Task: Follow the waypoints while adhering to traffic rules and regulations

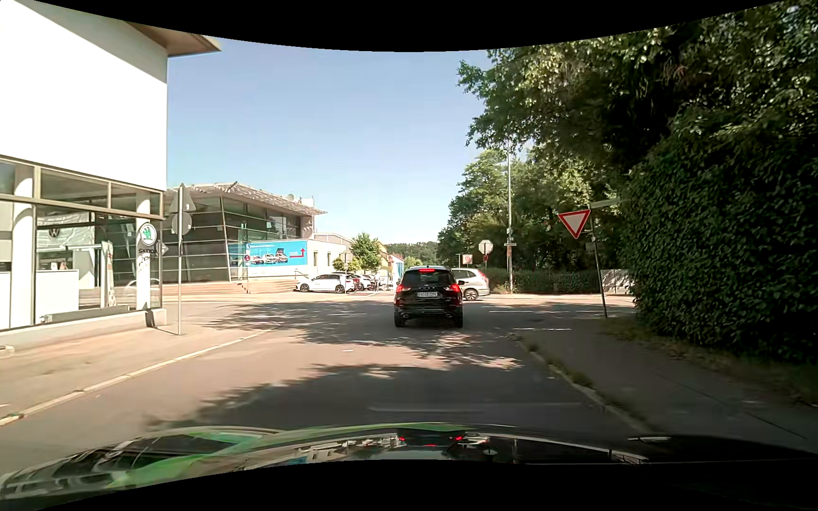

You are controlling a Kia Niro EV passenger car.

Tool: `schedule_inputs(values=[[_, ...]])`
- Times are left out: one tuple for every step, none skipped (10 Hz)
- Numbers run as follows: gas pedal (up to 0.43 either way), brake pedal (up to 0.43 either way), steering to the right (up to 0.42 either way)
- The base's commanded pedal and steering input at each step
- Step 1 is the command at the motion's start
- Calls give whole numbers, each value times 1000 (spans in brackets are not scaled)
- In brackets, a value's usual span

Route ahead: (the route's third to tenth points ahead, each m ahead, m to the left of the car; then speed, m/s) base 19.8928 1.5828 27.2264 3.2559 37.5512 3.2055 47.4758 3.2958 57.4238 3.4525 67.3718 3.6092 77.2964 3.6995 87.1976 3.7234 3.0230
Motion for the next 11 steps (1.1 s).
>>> schedule_inputs(values=[[0, 165, -4], [0, 171, -4], [0, 171, -4], [0, 177, -3], [0, 177, -4], [0, 177, -4], [0, 177, -4], [0, 177, -4], [0, 177, -4], [0, 183, -4], [0, 189, -4]])
